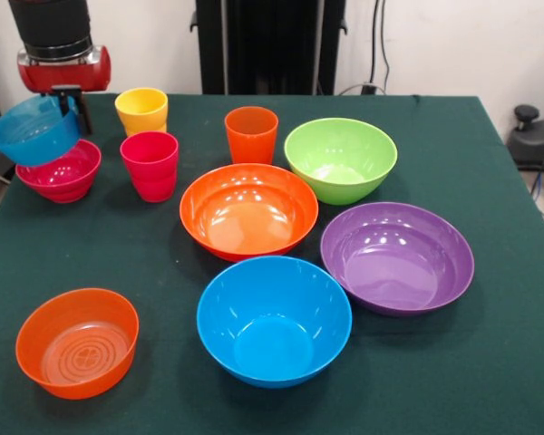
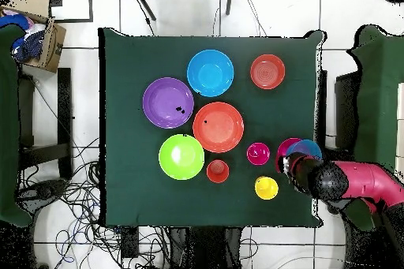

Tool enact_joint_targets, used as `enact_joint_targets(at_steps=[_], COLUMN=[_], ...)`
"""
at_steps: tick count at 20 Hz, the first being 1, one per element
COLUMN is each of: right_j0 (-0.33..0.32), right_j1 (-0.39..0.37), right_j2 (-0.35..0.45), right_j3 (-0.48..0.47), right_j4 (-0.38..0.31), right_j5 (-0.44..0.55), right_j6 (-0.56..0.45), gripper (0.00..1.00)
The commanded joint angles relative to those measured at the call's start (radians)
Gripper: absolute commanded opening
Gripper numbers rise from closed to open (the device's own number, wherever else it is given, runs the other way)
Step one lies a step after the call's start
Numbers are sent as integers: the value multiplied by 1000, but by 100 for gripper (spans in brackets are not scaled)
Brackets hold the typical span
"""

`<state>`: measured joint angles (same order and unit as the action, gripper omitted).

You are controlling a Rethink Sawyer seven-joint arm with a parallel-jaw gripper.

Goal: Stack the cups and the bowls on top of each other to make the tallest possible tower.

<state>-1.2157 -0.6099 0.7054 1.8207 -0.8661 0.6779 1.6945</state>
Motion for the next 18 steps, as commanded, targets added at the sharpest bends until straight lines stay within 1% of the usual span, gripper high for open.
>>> enact_joint_targets(at_steps=[1,5,15,18], right_j0=[37,43,52,54], right_j1=[22,18,35,40], right_j2=[29,34,26,28], right_j3=[-19,-18,-28,-31], right_j4=[-67,-56,-75,-70], right_j5=[8,12,-6,-11], right_j6=[-258,-248,-233,-224], gripper=[0,0,0,0])
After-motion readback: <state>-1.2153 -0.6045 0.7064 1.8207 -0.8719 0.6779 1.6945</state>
